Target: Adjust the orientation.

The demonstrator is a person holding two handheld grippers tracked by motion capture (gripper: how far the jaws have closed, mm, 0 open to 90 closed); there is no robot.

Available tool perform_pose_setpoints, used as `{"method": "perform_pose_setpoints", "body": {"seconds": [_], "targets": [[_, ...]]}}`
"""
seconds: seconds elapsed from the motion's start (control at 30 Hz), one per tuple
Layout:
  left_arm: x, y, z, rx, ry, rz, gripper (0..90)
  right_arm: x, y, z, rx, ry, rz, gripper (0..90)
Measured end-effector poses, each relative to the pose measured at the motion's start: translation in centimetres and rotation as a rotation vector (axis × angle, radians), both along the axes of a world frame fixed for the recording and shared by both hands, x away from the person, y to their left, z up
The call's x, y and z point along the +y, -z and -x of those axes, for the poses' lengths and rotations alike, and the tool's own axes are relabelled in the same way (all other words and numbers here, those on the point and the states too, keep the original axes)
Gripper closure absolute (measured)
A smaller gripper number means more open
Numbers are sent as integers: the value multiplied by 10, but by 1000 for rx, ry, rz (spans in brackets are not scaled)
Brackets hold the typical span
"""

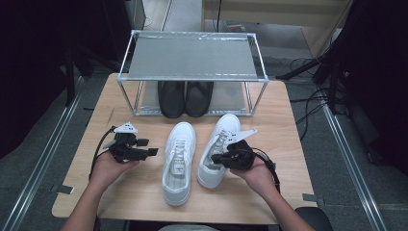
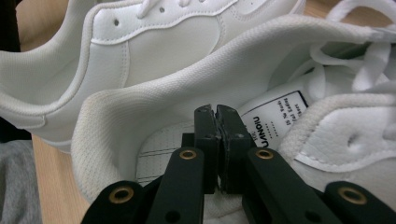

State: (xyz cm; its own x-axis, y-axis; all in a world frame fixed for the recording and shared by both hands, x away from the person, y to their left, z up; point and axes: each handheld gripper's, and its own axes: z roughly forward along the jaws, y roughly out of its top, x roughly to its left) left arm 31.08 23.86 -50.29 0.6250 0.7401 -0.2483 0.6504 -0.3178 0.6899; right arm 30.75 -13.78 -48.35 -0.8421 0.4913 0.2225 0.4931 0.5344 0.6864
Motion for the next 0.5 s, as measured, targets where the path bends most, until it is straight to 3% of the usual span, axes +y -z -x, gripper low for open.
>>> {"method": "perform_pose_setpoints", "body": {"seconds": [0.3, 0.4, 0.5], "targets": [[-10, -2, -9, 1, 26, -2, 374, -18, 0, 6, 29, 10, 6, 900], [-13, -1, -12, -13, 32, 15, 374, -23, 0, 8, 38, 17, 6, 900], [-17, -3, -16, -3, 37, 1, 375, -30, 0, 10, 45, 29, 9, 900]]}}
